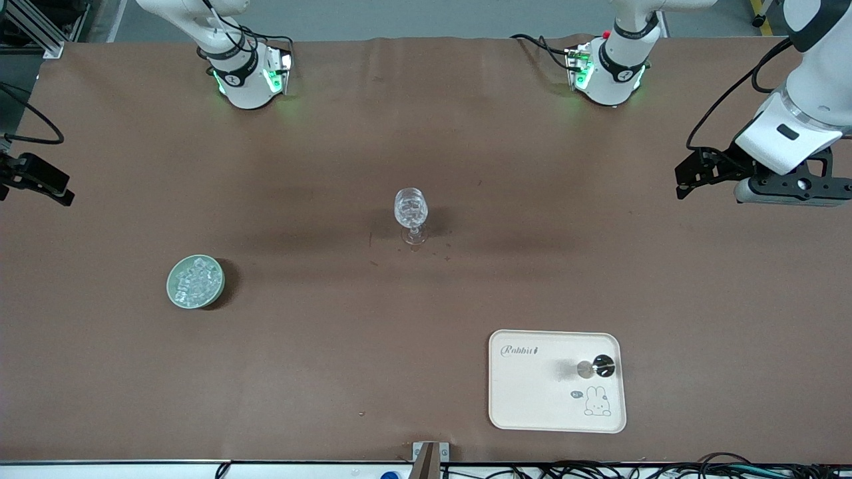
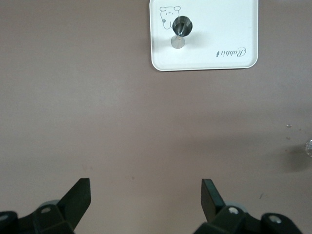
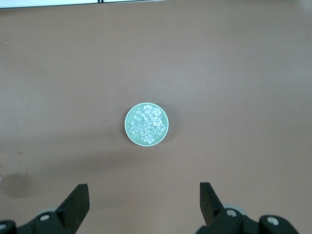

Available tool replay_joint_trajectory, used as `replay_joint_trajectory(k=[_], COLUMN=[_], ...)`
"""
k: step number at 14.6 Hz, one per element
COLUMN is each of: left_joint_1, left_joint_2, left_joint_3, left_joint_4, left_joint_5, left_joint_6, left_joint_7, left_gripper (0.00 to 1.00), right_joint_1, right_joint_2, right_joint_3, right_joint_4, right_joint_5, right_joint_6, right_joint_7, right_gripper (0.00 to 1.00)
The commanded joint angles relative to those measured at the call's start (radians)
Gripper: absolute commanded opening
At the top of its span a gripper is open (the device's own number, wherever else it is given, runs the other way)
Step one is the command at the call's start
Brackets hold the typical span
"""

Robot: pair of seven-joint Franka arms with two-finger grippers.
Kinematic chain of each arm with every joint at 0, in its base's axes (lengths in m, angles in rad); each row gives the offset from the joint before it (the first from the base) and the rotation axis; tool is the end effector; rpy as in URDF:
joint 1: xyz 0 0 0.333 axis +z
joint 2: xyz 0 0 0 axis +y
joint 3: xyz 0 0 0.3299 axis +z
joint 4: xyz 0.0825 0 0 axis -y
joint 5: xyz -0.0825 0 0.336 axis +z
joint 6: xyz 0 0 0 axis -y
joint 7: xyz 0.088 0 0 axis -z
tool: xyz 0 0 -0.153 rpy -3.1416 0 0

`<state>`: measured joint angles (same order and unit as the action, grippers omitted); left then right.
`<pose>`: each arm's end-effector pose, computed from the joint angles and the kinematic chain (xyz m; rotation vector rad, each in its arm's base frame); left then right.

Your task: Pour wine and add ice with both arms

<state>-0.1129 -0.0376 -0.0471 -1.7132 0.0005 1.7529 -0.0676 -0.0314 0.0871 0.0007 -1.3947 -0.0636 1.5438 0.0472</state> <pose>0.5058 -0.0820 0.5669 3.1294 -0.1448 0.1207 0.5349 -0.0263 0.6196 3.0746 -0.1255 0.0962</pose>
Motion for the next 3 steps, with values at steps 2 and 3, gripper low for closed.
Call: replay_joint_trajectory(k=[2, 3], left_joint_1=[-0.004, -0.004], left_joint_2=[-0.015, -0.015], left_joint_3=[0.003, 0.003], left_joint_4=[0.001, 0.003], left_joint_5=[0.013, 0.013], left_joint_6=[-0.021, -0.021], left_joint_7=[-0.009, -0.006], left_gripper=[1.00, 1.00], right_joint_1=[0.005, 0.005], right_joint_2=[-0.027, -0.027], right_joint_3=[-0.008, -0.008], right_joint_4=[-0.027, -0.027], right_joint_5=[0.013, 0.013], right_joint_6=[0.002, 0.002], right_joint_7=[-0.006, -0.006], right_gripper=[1.00, 1.00])
